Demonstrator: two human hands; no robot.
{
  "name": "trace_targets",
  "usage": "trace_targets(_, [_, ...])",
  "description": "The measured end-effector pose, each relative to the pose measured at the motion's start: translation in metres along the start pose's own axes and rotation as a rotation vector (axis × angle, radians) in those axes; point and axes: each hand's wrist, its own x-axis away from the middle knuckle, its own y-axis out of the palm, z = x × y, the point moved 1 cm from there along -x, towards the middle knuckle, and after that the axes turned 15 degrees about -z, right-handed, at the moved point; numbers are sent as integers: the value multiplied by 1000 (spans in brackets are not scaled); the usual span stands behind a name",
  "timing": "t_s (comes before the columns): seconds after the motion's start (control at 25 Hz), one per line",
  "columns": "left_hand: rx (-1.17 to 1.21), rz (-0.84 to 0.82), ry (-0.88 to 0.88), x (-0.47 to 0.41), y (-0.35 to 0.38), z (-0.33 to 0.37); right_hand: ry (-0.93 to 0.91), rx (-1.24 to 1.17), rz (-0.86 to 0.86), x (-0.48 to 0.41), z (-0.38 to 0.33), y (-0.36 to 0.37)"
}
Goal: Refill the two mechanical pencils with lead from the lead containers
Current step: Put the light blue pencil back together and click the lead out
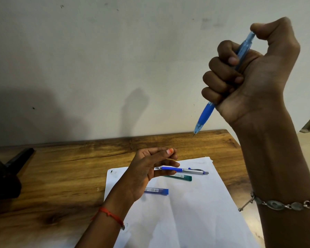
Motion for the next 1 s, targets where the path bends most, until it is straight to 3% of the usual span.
trace_targets(0.32, [9,-50,21,-3,-1,-1,1,-15,10,-1,2,-3])
trace_targets(0.6, [82,-276,34,0,1,1,1,-55,32,-3,5,-8])
trace_targets(0.8, [211,-504,152,4,5,7,11,-175,87,-9,16,-19])
trace_targets(1.0, [287,-579,174,3,1,6,5,-356,191,-15,33,-34])
